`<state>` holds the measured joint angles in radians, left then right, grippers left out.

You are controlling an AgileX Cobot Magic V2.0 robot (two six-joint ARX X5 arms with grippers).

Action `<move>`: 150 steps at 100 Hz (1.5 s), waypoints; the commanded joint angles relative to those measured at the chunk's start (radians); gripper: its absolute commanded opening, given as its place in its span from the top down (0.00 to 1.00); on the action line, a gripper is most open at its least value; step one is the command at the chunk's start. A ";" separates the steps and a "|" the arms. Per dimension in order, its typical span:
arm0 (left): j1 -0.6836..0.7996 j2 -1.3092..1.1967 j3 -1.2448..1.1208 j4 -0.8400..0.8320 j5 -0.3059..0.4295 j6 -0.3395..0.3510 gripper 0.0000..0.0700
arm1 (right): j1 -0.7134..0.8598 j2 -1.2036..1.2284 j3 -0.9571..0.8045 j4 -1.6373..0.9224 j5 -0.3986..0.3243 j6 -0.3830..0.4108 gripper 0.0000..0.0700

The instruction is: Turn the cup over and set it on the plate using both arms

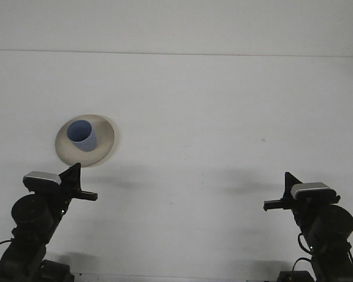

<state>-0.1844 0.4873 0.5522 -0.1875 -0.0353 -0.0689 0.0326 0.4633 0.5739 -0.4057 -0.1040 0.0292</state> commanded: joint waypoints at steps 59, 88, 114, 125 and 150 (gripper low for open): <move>0.116 -0.256 -0.317 0.353 0.010 0.057 0.98 | 0.001 0.001 0.011 0.012 0.000 -0.007 1.00; 0.156 -0.436 -0.486 0.347 0.018 0.053 0.98 | 0.001 0.001 0.011 0.012 0.000 -0.007 1.00; 0.157 -0.484 -0.538 0.354 0.032 0.050 0.98 | 0.001 0.001 0.011 0.013 0.000 -0.007 1.00; 0.157 -0.484 -0.538 0.353 0.033 0.049 0.98 | 0.001 0.001 0.011 0.013 0.000 -0.007 1.00; 0.157 -0.484 -0.538 0.353 0.032 0.050 0.98 | 0.001 0.001 0.011 0.013 0.000 -0.007 1.00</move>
<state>-0.0288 0.0051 0.0341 0.1539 -0.0048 -0.0177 0.0326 0.4633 0.5739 -0.4057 -0.1040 0.0292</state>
